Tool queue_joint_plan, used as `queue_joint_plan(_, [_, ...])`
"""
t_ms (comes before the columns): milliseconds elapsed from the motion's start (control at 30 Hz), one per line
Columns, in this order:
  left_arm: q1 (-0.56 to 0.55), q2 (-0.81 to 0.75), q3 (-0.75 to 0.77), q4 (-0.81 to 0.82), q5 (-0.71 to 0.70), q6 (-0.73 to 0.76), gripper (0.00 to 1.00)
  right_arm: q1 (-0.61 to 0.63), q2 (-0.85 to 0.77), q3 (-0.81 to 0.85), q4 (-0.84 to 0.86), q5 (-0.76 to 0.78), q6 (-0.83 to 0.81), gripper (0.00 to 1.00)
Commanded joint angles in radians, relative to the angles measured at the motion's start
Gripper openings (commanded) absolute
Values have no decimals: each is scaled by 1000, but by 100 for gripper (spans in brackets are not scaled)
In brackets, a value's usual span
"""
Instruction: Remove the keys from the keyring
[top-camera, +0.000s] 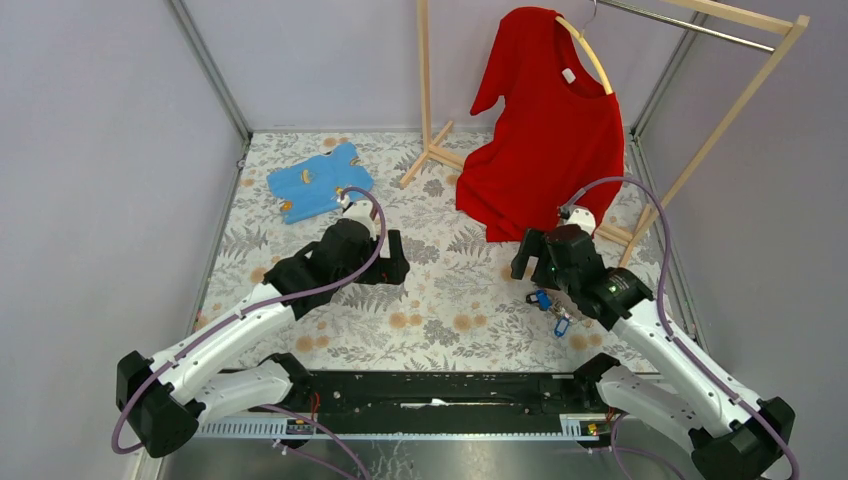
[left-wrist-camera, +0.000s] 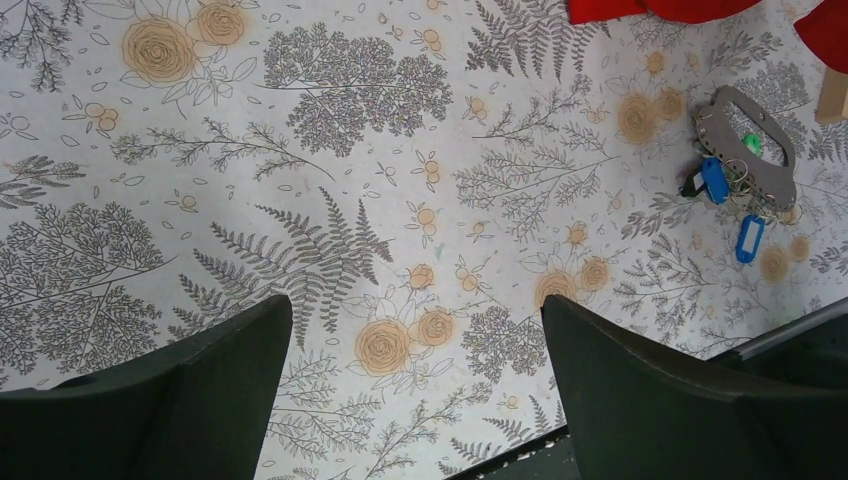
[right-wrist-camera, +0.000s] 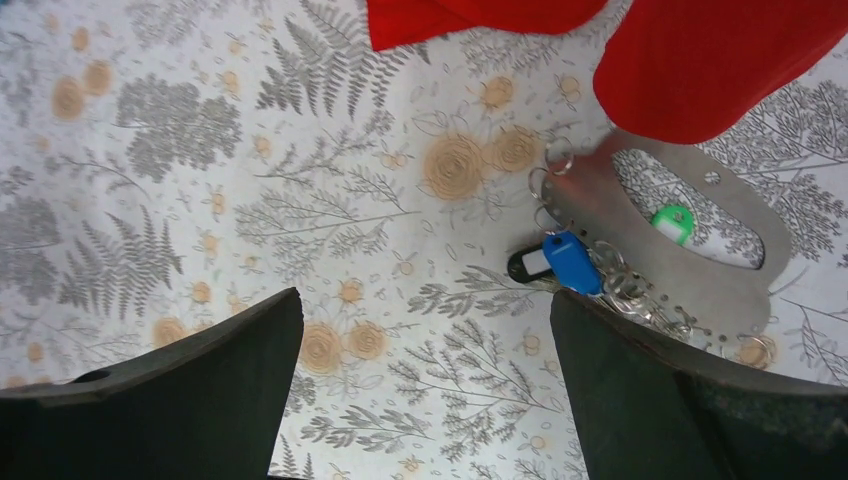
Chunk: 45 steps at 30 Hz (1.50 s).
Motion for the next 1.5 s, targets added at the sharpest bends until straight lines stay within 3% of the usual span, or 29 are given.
queue_joint_plan(0, [-1,-23,38,13,-38,34,99,0,32,13,-49,56,-13,100])
queue_joint_plan(200, [-2,-27,23,18,-4,43,99,-13,60,-79,24,89,45,100])
queue_joint_plan(600, [3,-40,-52,54,85,3,99,-191,263,-162,210,18,43,100])
queue_joint_plan(867, [15,-62,-60,60,119,23,99,-194,343,-223,309,-8,28,100])
queue_joint_plan(1100, [19,-62,-70,75,148,36,99,-246,388,-208,338,61,-19,100])
queue_joint_plan(1467, [37,-80,-81,63,195,49,99,-292,539,-166,358,-98,-12,100])
